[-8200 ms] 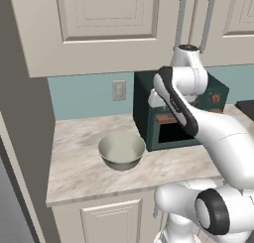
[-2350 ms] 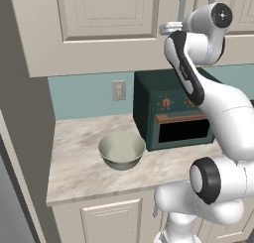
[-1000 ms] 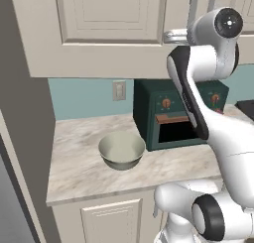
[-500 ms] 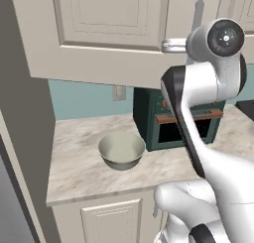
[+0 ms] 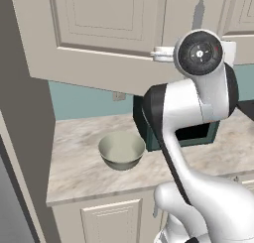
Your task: Open the cabinet and setup a tea strainer by placing it in the bowl upright.
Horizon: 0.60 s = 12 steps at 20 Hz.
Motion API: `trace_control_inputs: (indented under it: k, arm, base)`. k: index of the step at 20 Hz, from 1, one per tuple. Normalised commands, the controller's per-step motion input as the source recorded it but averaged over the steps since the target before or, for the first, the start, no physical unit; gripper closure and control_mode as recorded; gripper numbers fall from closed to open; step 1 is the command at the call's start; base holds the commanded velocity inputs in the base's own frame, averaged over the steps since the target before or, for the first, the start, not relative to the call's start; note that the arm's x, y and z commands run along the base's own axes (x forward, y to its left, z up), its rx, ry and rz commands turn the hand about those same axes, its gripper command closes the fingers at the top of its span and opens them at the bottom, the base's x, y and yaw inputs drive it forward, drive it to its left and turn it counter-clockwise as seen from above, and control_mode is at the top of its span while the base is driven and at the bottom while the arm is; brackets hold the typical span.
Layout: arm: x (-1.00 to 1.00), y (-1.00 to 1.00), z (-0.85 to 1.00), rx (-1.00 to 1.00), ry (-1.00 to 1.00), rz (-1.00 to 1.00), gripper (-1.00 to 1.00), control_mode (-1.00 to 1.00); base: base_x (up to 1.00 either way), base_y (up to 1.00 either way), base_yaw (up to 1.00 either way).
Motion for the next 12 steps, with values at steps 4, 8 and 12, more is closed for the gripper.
trace_control_inputs:
  k: [4,8,12]
  arm:
    - [-0.08,0.17,-0.01,0.00,0.00,-0.20,1.00,-1.00]
    - [0.00,0.07,-0.05,-0.01,0.00,-0.09,-1.00,-1.00]
    - [0.00,0.09,0.00,0.00,0.00,-0.08,-1.00,-1.00]
  base:
    - [0.00,0.00,0.00]
    - [0.00,0.00,0.00]
    - [0.00,0.00,0.00]
